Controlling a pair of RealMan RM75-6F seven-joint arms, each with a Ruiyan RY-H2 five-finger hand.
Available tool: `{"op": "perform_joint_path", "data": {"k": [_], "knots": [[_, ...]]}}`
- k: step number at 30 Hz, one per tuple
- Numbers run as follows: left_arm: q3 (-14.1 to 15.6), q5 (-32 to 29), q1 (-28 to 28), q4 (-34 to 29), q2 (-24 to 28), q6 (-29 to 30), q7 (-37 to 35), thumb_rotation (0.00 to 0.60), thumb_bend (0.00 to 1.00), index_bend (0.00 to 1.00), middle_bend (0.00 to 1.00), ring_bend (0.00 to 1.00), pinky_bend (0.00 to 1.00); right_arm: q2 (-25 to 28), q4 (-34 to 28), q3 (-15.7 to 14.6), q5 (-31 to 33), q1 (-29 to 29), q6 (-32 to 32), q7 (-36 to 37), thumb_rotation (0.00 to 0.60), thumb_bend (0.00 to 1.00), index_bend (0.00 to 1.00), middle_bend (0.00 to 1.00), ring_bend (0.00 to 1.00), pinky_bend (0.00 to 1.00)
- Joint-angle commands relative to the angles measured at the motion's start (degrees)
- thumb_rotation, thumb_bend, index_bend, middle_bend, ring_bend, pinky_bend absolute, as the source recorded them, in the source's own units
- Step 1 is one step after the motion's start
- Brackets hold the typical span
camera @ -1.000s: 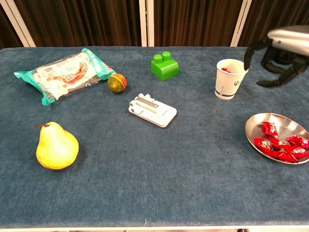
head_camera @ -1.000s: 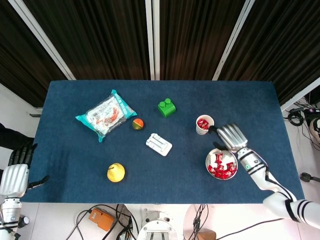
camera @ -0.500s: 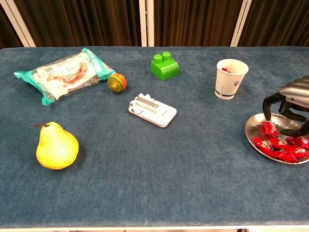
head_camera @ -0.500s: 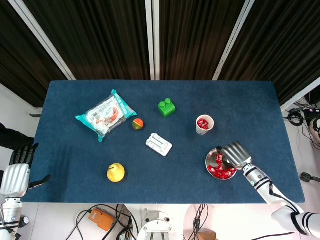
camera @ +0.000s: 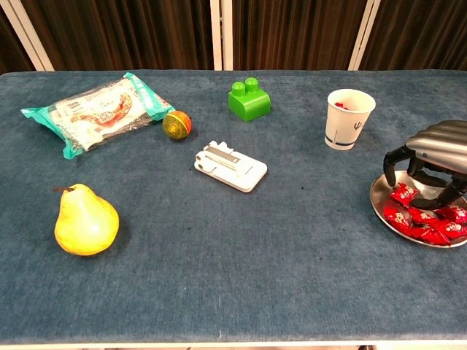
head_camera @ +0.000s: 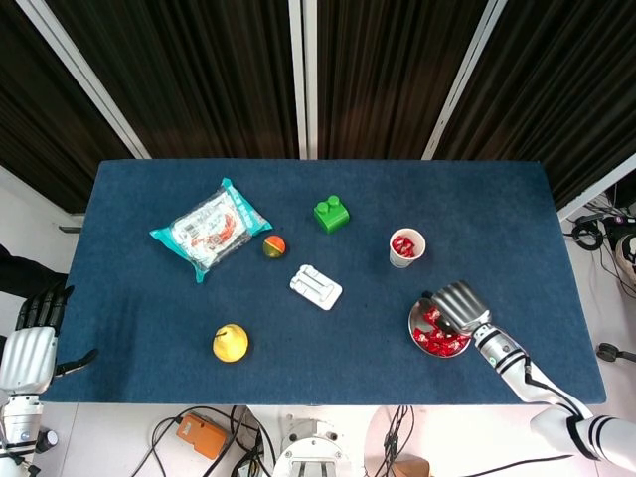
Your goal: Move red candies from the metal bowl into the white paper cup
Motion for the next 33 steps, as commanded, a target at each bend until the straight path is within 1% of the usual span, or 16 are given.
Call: {"op": "perform_joint_path", "data": {"k": [1,2,4,6,8,10,12,17,21,24,26,30,33], "knots": [[0.05,-0.07,0.10,0.21,-0.10,0.01,-0.19,0.600,0.00,0.00,0.00,0.00,0.00,-0.33,0.32,0.01,0.19,0.09,-0.37,-0.21,0.600,0.45,0.58,0.91,1.00,1.00],[0.06,-0.10,0.15,0.29,-0.14,0.03,-0.28,0.600,0.00,0.00,0.00,0.00,0.00,-0.42,0.43,0.06,0.23,0.09,-0.38,-0.25,0.600,0.47,0.63,0.91,1.00,1.00],[0.07,-0.13,0.21,0.48,-0.20,0.05,-0.47,0.600,0.00,0.00,0.00,0.00,0.00,-0.41,0.41,0.34,0.40,0.06,-0.20,0.29,0.600,0.52,0.69,0.91,1.00,1.00],[0.08,-0.15,0.25,0.63,-0.23,0.04,-0.60,0.600,0.00,0.00,0.00,0.00,0.00,0.06,-0.21,1.15,0.50,0.08,0.69,1.41,0.600,0.55,0.72,0.91,1.00,1.00],[0.07,-0.13,0.23,0.68,-0.22,0.01,-0.63,0.600,0.00,0.00,0.00,0.00,0.00,0.69,-1.02,2.36,0.45,0.28,2.02,2.36,0.600,0.55,0.72,0.91,1.00,1.00],[0.01,-0.07,0.13,0.62,-0.21,-0.03,-0.58,0.600,0.00,0.00,0.00,0.00,0.00,1.37,-2.02,4.39,0.67,1.00,3.24,3.70,0.600,0.55,0.72,0.91,1.00,1.00],[-0.08,0.15,-0.05,0.43,-0.18,-0.01,-0.45,0.600,0.00,0.00,0.00,0.00,0.00,1.67,-2.43,6.84,1.82,2.32,3.15,4.86,0.600,0.55,0.72,0.91,1.00,1.00],[-0.12,0.34,-0.22,-0.13,-0.04,0.00,0.00,0.600,0.00,0.00,0.00,0.00,0.00,0.26,-0.52,12.23,6.21,6.52,-0.04,4.78,0.600,0.55,0.71,0.91,1.00,1.00],[-0.13,0.06,-0.11,-0.47,0.18,-0.05,0.26,0.600,0.00,0.00,0.00,0.00,0.00,-1.65,1.38,14.39,8.55,8.99,-2.29,5.63,0.600,0.55,0.70,0.91,1.00,1.00],[-0.10,-0.06,-0.01,-0.52,0.31,-0.06,0.36,0.600,0.00,0.00,0.00,0.00,0.00,-3.12,3.57,14.81,10.07,10.35,-4.15,5.16,0.600,0.55,0.69,0.91,1.00,1.00],[-0.04,-0.16,0.07,-0.51,0.38,-0.09,0.41,0.600,0.00,0.00,0.00,0.00,0.00,-3.99,4.84,14.74,10.77,10.91,-4.97,4.73,0.600,0.55,0.66,0.91,1.00,1.00],[-0.03,-0.46,0.31,-0.30,0.39,-0.06,0.17,0.600,0.00,0.00,0.00,0.00,0.00,-4.79,6.13,14.48,11.19,10.90,-4.64,4.94,0.600,0.55,0.62,0.91,1.00,1.00],[-0.01,-0.55,0.33,-0.12,0.33,-0.21,0.07,0.600,0.00,0.00,0.00,0.00,0.00,-4.65,6.53,14.25,11.26,10.71,-4.30,5.29,0.600,0.55,0.55,0.91,1.00,1.00]]}}
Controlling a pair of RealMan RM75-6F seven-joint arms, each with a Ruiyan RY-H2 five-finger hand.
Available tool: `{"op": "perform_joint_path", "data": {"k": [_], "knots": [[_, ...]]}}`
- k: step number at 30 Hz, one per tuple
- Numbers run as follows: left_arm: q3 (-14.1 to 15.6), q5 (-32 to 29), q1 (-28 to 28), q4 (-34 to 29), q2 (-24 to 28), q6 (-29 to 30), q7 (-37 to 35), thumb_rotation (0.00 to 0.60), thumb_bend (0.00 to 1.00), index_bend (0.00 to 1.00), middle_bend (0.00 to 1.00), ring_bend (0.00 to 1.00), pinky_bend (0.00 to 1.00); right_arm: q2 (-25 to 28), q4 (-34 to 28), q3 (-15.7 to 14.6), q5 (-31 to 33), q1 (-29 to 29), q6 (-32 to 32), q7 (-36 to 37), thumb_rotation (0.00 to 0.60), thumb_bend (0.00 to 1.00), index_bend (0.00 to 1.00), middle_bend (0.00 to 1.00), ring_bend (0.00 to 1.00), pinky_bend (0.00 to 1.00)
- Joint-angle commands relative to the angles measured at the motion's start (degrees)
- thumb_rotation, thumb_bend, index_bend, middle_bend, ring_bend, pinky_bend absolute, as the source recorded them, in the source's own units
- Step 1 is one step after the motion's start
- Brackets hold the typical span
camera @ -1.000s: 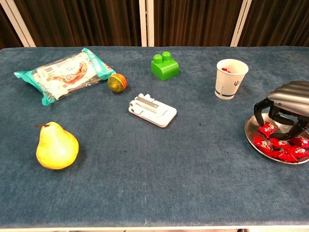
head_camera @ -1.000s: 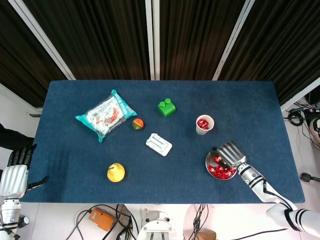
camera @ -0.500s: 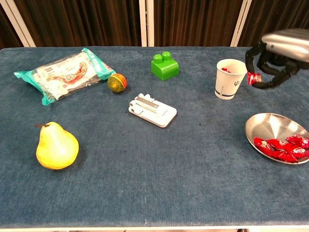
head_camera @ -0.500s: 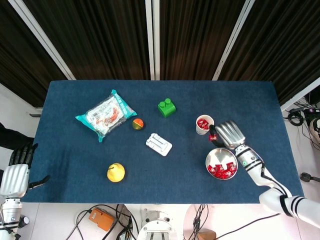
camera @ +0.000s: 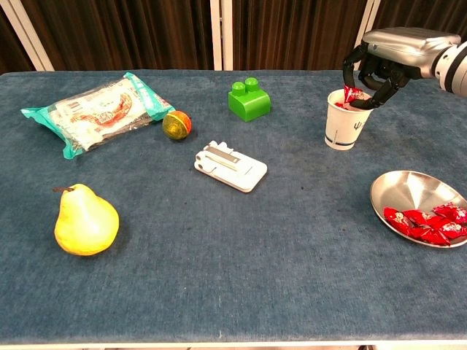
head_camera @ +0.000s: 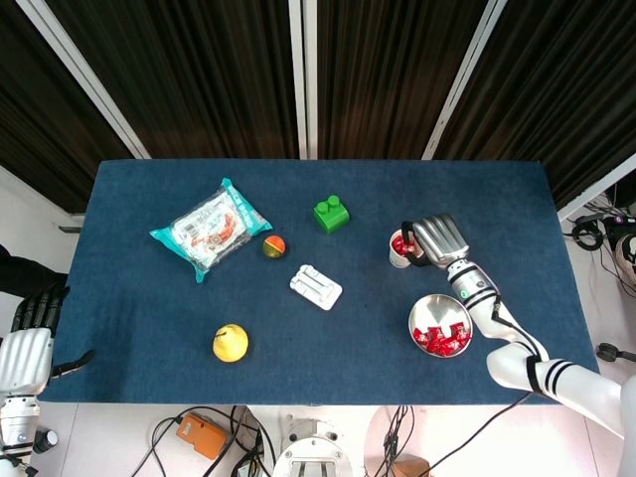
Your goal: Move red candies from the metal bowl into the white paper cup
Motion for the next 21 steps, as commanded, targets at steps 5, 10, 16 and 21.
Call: {"op": "perform_joint_path", "data": {"k": [5,10,16,21], "knots": [[-0.06,0.24,-0.22,0.04,-0.16,-0.11,0.05,0.600,0.00,0.00,0.00,0.00,0.00,0.93,-0.35,-0.33,0.08,-0.56,1.03,0.36,0.600,0.55,0.42,0.91,1.00,1.00],[-0.15,0.33,-0.36,-0.14,-0.15,-0.14,0.16,0.600,0.00,0.00,0.00,0.00,0.00,3.85,-4.91,-1.27,-2.98,-2.89,6.13,2.10,0.600,0.55,0.42,0.91,1.00,1.00],[-0.10,0.43,-0.51,-0.03,-0.34,-0.35,0.09,0.600,0.00,0.00,0.00,0.00,0.00,10.47,-15.13,-7.87,-10.95,-9.22,14.40,1.03,0.600,0.45,0.49,0.91,1.00,1.00],[0.02,0.81,-0.68,0.27,-0.77,-0.39,-0.04,0.600,0.00,0.00,0.00,0.00,0.00,12.31,-18.46,-13.76,-14.02,-13.68,16.33,-0.83,0.600,0.39,0.52,0.91,1.00,1.00]]}}
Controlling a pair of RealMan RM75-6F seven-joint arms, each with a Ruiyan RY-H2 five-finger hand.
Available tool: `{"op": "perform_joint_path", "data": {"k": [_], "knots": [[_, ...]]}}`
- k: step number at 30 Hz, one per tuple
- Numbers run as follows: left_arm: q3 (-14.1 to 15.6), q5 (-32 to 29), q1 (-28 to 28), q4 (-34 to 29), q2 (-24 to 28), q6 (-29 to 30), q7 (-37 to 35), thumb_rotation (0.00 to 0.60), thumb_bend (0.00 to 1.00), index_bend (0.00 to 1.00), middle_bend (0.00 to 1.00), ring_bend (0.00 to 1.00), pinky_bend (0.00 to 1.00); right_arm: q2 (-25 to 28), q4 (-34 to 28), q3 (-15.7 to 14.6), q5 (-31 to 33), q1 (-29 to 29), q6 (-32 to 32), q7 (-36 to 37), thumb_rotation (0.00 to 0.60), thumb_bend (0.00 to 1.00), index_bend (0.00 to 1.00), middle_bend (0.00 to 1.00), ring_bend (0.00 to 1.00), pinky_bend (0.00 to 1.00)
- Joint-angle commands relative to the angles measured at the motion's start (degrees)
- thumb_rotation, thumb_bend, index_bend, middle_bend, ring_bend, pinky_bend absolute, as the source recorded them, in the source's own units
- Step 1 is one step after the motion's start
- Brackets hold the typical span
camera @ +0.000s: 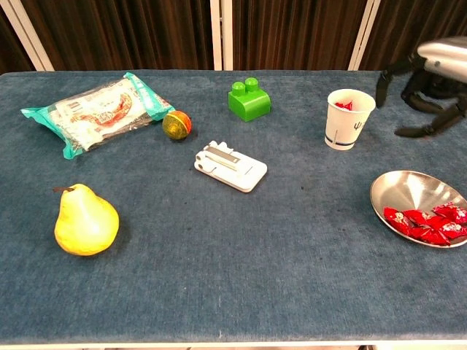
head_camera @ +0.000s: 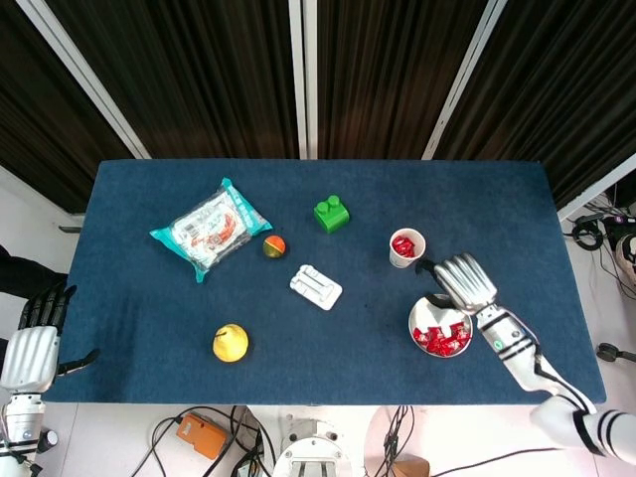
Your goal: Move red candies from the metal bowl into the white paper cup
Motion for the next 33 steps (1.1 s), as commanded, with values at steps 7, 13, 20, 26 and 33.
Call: {"op": "perform_joint_path", "data": {"k": [7,13,20,26,33], "knots": [[0.17,0.40,0.26,0.13,-0.06,0.71,-0.17,0.600,0.00,0.00,0.00,0.00,0.00,1.21,-1.20,-7.29,-3.00,-5.23,-0.39,-3.17,0.600,0.39,0.53,0.91,1.00,1.00],[0.29,0.39,0.59,-0.08,0.04,1.07,-0.12,0.600,0.00,0.00,0.00,0.00,0.00,0.70,0.32,-7.69,-1.88,-5.75,-2.54,-4.26,0.600,0.39,0.54,0.91,1.00,1.00],[0.29,0.37,0.75,-0.27,0.16,1.28,0.07,0.600,0.00,0.00,0.00,0.00,0.00,-1.66,2.80,-6.87,-1.09,-5.03,-5.12,-4.90,0.600,0.39,0.53,0.91,1.00,1.00],[0.19,0.16,0.83,-0.29,0.33,1.26,0.04,0.600,0.00,0.00,0.00,0.00,0.00,-2.70,3.96,-6.02,-0.47,-4.50,-6.37,-4.72,0.600,0.39,0.54,0.91,1.00,1.00],[0.20,-0.02,0.84,-0.06,0.17,1.02,-0.02,0.600,0.00,0.00,0.00,0.00,0.00,-3.72,4.90,-5.77,-0.70,-3.84,-7.65,-4.11,0.600,0.40,0.56,0.91,1.00,1.00]]}}
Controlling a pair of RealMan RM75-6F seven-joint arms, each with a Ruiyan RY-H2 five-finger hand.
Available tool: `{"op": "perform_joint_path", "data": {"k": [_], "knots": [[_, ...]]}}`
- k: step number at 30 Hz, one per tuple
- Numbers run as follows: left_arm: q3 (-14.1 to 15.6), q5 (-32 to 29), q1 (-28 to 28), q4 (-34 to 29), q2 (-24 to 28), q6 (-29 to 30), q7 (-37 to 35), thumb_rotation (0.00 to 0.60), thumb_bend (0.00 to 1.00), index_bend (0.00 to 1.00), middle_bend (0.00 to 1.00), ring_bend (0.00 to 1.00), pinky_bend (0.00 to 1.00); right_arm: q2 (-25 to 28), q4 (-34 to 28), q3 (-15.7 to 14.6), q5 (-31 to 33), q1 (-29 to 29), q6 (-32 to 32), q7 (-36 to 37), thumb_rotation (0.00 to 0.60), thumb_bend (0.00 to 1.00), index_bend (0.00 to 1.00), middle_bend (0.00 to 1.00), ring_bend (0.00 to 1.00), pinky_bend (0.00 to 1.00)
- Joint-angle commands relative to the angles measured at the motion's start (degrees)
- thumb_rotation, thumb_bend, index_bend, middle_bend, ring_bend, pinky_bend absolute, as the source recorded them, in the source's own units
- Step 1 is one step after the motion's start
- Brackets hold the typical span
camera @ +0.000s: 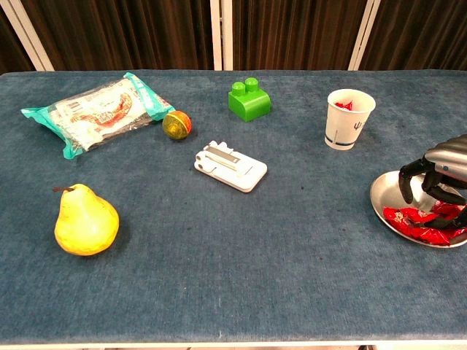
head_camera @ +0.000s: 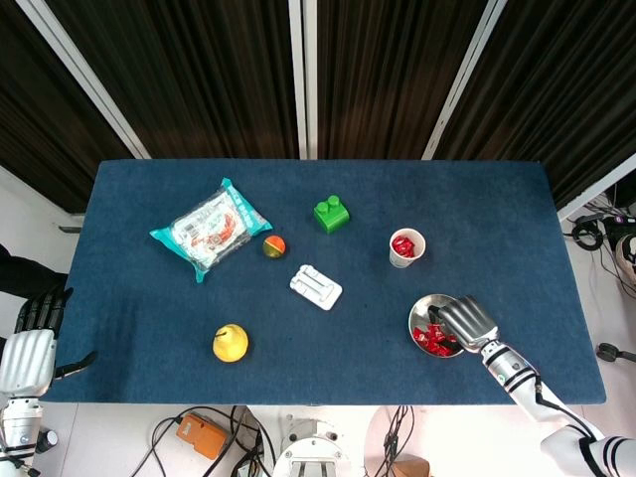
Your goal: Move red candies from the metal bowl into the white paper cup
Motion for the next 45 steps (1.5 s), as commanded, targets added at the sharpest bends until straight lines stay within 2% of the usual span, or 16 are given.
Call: {"op": "perform_joint_path", "data": {"k": [1,8,13,19,24,27,30,36,43,45], "knots": [[-0.02,-0.05,0.02,0.10,-0.02,-0.03,-0.05,0.600,0.00,0.00,0.00,0.00,0.00,-0.48,0.46,0.09,0.11,0.26,-0.64,0.12,0.600,0.42,0.57,0.91,1.00,1.00],[0.01,-0.17,0.22,0.62,-0.18,0.05,-0.55,0.600,0.00,0.00,0.00,0.00,0.00,-1.43,1.53,0.65,0.38,0.47,-0.92,0.76,0.600,0.57,0.68,0.91,1.00,1.00],[-0.02,-0.04,0.19,0.81,-0.23,0.09,-0.74,0.600,0.00,0.00,0.00,0.00,0.00,-0.24,0.18,2.22,0.06,0.38,1.65,1.88,0.600,0.61,0.70,0.91,1.00,1.00],[-0.19,0.37,-0.29,0.69,-0.26,-0.08,-0.62,0.600,0.00,0.00,0.00,0.00,0.00,2.01,-2.35,9.09,2.64,2.48,4.62,4.68,0.600,0.61,0.70,0.91,1.00,1.00],[-0.27,0.30,-0.39,0.27,-0.07,-0.18,-0.32,0.600,0.00,0.00,0.00,0.00,0.00,1.15,-1.29,15.22,8.57,6.52,1.48,3.81,0.600,0.61,0.70,0.91,1.00,1.00],[-0.32,0.27,-0.43,-0.03,0.02,-0.18,-0.12,0.600,0.00,0.00,0.00,0.00,0.00,-0.71,0.27,17.69,12.80,9.01,-1.40,1.89,0.600,0.61,0.68,0.91,1.00,1.00],[-0.30,0.20,-0.48,-0.20,0.12,-0.33,0.14,0.600,0.00,0.00,0.00,0.00,0.00,-2.79,2.46,19.00,16.12,11.28,-4.40,0.77,0.600,0.61,0.67,0.91,1.00,1.00],[-0.16,-0.16,-0.25,-0.09,0.11,-0.48,0.05,0.600,0.00,0.00,0.00,0.00,0.00,-5.91,6.06,19.55,20.90,13.91,-8.36,-1.12,0.600,0.61,0.59,0.91,1.00,1.00],[-0.09,-0.12,-0.17,0.20,0.00,-0.42,-0.13,0.600,0.00,0.00,0.00,0.00,0.00,-5.47,5.82,18.75,22.52,14.20,-9.32,-2.10,0.600,0.55,0.39,0.91,1.00,1.00],[-0.11,-0.03,-0.23,0.22,-0.07,-0.41,-0.17,0.600,0.00,0.00,0.00,0.00,0.00,-4.80,4.93,18.56,22.53,13.92,-8.80,-2.32,0.600,0.53,0.37,0.91,1.00,1.00]]}}
